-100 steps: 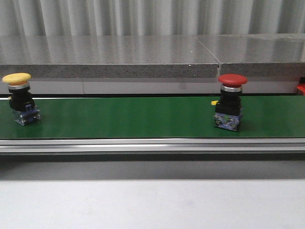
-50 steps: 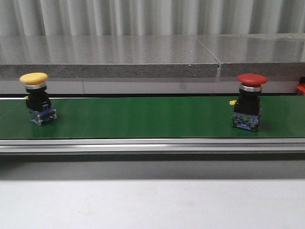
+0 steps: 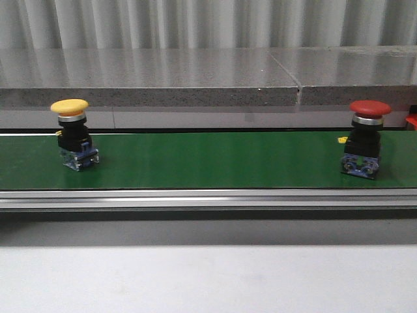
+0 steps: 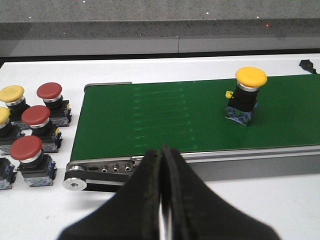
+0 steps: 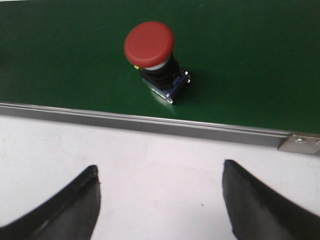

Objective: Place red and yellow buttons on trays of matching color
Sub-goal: 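Lower the right gripper over the red button arriving on the belt, then grasp the red button and set it in the red tray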

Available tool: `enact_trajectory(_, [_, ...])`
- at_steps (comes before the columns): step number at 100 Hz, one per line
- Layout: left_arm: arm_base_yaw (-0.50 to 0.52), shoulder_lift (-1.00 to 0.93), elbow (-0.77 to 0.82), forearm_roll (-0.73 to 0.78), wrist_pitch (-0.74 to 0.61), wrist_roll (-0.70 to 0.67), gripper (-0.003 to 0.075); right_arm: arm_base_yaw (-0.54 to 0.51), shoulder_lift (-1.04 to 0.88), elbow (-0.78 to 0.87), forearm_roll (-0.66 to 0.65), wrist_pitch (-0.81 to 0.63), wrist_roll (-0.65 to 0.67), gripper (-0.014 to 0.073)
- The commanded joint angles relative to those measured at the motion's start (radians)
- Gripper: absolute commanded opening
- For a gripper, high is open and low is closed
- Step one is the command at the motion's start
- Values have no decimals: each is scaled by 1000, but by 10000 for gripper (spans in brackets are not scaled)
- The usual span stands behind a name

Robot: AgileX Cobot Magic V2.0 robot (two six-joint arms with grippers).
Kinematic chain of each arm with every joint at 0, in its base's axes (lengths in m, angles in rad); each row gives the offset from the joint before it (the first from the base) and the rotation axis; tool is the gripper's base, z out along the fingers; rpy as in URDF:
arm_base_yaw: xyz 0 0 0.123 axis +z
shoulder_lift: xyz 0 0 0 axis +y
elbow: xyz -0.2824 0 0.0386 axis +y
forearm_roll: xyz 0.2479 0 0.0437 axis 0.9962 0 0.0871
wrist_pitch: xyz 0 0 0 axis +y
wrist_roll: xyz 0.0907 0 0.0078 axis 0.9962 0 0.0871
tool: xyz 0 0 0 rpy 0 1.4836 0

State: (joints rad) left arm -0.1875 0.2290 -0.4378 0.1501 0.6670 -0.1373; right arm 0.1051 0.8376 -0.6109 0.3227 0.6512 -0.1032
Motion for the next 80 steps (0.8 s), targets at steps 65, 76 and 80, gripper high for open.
enact_trajectory(65, [-10, 10, -23, -3, -85, -2, -21, -2, 358, -230, -154, -70, -35, 595])
enact_trajectory(76, [-10, 10, -23, -3, -85, -2, -21, -6, 441, -285, -176, -71, -33, 595])
enact_trajectory(80, [-10, 10, -23, -3, -85, -2, -21, -6, 465, -300, -182, -75, -32, 595])
